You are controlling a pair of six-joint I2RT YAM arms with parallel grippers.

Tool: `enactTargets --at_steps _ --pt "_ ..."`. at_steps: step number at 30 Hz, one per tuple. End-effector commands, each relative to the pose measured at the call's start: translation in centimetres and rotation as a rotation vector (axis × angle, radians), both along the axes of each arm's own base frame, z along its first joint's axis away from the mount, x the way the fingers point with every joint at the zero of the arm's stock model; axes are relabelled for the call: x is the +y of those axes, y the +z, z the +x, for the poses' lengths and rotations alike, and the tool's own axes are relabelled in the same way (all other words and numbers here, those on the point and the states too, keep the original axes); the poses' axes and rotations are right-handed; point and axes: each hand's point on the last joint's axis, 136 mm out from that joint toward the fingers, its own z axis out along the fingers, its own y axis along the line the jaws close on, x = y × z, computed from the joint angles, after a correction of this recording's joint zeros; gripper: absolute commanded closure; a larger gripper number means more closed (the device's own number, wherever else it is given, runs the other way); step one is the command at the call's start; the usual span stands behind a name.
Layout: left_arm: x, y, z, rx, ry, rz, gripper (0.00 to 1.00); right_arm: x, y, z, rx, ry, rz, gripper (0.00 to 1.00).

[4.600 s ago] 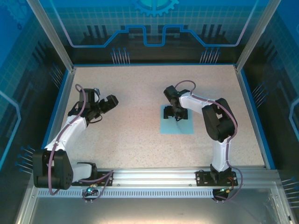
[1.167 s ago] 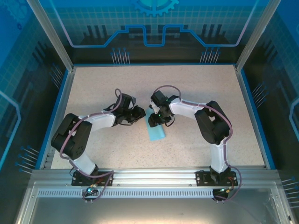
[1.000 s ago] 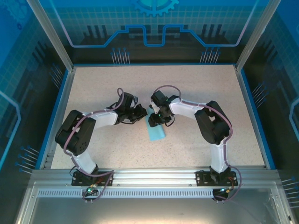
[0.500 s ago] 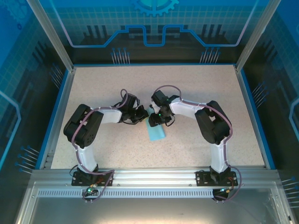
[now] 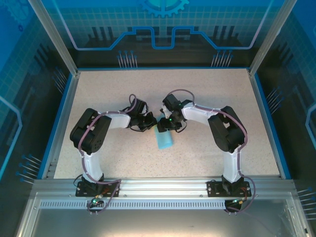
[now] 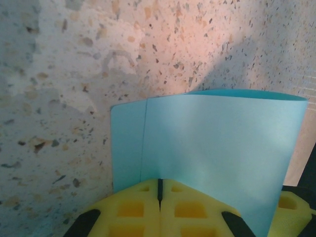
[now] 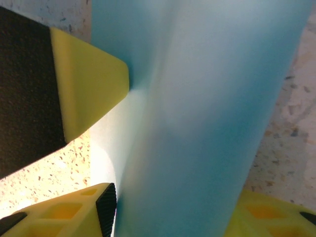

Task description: Fold a paper plane with a square sheet of paper (pick it up from the middle)

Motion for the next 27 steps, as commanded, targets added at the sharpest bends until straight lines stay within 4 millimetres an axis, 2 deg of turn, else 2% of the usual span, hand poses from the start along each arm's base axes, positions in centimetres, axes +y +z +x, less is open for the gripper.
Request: enactTargets --at_steps 1,6,11,19,27 --pt "0.1 -1.4 -1.1 0.052 -0.029 0.037 1.0 -0.8 2.5 0.7 -0.02 -0.071 0.063 0.45" --pt "0.1 -1.3 -1.1 0.049 -0.032 0.038 1.0 -1.1 2.9 0.9 0.001 -0.081 0.113 0.45" --pt "0.0 -0.8 -1.0 0.037 -0.036 0.034 1.0 -0.8 1.7 0.6 0.055 -0.062 0.132 0.48" --pt "-0.1 0.9 -0.6 0.005 -0.044 0.027 1.0 -1.7 -0.3 0.6 0.085 -0.068 0.093 0.48" --pt "-0.1 1.4 -0.5 -0.001 -0.048 0.028 1.0 -1.8 -0.7 0.4 0.091 -0.06 0.091 0.46"
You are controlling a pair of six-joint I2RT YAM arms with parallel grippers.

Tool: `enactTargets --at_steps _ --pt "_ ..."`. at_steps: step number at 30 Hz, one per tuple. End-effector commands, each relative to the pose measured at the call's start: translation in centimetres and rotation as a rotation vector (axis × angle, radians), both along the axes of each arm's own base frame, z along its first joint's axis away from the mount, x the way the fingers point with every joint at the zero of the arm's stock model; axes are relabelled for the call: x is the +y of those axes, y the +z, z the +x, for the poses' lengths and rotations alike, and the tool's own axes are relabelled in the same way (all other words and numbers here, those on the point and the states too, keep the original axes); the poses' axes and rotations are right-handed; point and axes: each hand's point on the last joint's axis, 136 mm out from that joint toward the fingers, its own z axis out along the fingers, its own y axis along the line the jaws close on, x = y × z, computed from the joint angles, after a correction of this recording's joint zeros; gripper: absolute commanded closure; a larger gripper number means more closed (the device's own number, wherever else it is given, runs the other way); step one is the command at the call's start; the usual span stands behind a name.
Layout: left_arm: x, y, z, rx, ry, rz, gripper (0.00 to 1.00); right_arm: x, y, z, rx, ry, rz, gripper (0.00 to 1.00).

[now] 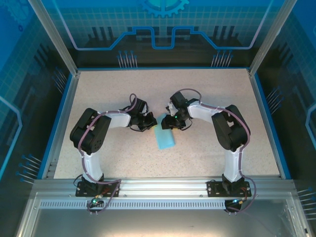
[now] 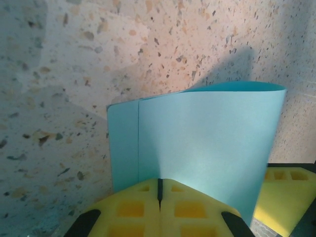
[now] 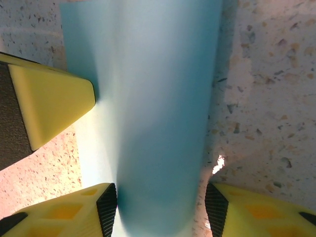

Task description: Fold a paper plane with a square sheet of paper (pick it up from the middle)

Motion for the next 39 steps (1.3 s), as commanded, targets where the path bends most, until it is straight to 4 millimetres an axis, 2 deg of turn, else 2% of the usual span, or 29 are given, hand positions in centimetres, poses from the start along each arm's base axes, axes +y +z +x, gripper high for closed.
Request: enactTargets --at_steps 1,6,10,13,20,28,39 --pt "-0.3 1.5 -0.2 -0.015 -0.024 0.002 1.0 -0.3 -0.5 -0.5 0.031 0.012 0.008 0.47" --pt "-0.4 3.2 0.0 -0.047 -0.022 -0.013 1.0 -0.4 -0.8 -0.7 0.035 0.026 -0.001 0.52" --pt "-0.3 5.3 0.3 -0.095 -0.013 -0.021 0.9 -0.6 -1.7 -1.1 0.032 0.047 -0.041 0.53" --pt "0.2 6.0 0.4 -0.117 0.004 0.001 0.85 -0.9 -2.6 -1.5 0.032 0.054 -0.095 0.54" --pt "0.9 5.5 0.1 -0.11 0.026 0.027 0.8 -1.2 -4.1 -1.8 0.031 0.032 -0.202 0.52" --pt "1.2 4.9 -0.1 -0.099 0.04 0.043 0.79 -1.8 -5.3 -2.0 0.045 -0.022 -0.303 0.5" --pt "1.6 4.4 -0.3 -0.084 0.049 0.058 0.79 -1.5 -6.0 -2.5 0.057 -0.012 -0.323 0.45"
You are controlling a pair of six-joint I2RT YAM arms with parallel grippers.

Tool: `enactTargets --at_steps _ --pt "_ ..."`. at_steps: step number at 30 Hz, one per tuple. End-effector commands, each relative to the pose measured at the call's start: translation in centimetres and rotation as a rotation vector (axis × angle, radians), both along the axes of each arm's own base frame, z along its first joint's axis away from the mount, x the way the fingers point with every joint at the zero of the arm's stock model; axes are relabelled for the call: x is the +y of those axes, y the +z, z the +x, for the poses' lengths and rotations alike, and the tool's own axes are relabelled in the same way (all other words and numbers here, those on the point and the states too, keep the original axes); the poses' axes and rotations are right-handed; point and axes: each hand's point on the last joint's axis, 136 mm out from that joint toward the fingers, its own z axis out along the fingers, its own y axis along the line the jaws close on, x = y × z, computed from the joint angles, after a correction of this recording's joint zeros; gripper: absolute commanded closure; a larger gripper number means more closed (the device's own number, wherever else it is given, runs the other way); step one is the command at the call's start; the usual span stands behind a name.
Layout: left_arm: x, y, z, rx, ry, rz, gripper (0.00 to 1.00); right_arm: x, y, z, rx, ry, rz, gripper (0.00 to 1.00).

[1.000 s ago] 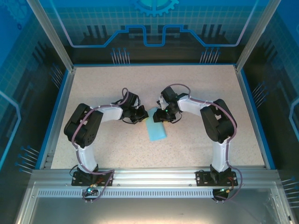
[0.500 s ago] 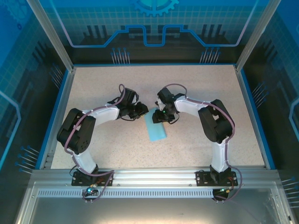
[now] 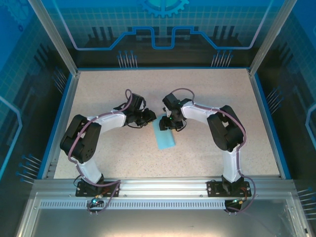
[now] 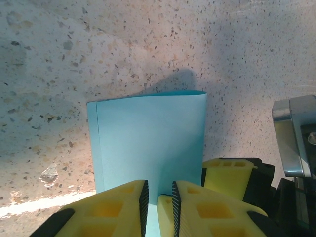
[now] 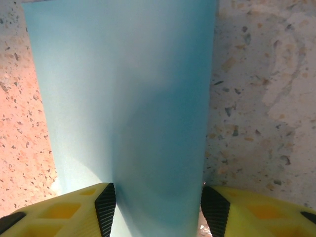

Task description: Fold a paper plane with a square sheet of paper (pick it up from the middle)

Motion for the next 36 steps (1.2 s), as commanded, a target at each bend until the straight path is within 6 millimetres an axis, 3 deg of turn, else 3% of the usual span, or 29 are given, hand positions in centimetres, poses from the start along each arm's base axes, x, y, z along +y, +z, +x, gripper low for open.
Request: enactTargets --at_steps 1,36 --pt "0.4 -0.4 -0.8 0.015 0.002 0.024 0.79 -1.9 -5.1 -2.5 0.099 0.01 -0.143 0.44" --pt "-0.6 -2.7 -1.4 0.095 -0.038 -0.002 0.87 -2.8 -7.0 -3.0 0.145 -0.012 -0.236 0.41"
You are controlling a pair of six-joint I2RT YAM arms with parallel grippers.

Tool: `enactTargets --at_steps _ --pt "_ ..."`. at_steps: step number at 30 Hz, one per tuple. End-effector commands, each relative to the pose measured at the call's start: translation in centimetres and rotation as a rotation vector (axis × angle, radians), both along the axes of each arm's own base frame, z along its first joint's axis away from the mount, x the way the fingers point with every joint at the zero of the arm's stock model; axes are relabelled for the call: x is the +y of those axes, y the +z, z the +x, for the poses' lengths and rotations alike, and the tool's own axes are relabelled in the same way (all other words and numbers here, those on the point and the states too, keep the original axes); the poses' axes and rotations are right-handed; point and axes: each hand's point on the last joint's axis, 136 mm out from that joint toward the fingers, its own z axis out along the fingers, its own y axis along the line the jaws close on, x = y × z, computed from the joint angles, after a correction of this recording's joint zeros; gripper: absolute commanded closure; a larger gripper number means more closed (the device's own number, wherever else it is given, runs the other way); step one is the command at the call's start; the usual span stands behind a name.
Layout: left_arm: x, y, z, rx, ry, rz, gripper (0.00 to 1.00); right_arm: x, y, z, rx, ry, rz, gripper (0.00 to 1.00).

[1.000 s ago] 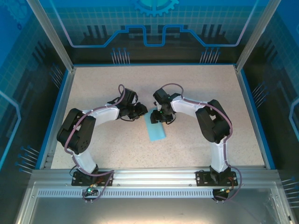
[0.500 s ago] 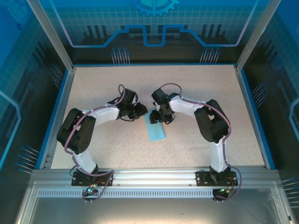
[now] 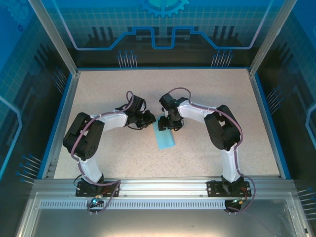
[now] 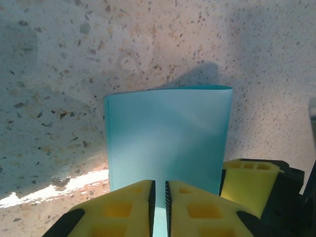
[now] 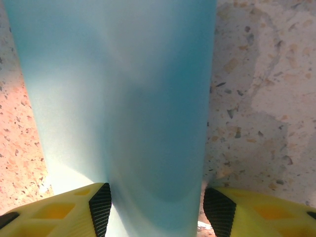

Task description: Fold a paper plane with a square sheet of paper (pick it up from the middle)

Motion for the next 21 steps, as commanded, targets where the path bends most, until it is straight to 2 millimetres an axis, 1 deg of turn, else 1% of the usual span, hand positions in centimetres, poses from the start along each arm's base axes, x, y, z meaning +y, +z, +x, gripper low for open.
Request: enactTargets --at_steps 1,8,21 --pt "-0.6 -0.8 -0.9 0.042 -0.03 -0.014 0.87 -3.0 -6.7 -3.1 0.133 -0.005 -0.167 0.41" --pt "-1.1 -1.1 -0.9 0.055 -0.041 -0.036 0.9 -3.1 -6.9 -3.2 0.135 -0.002 -0.175 0.41" --pt "-1.7 -2.0 -0.9 0.081 -0.058 -0.045 0.92 -3.2 -7.0 -3.1 0.135 -0.002 -0.18 0.41"
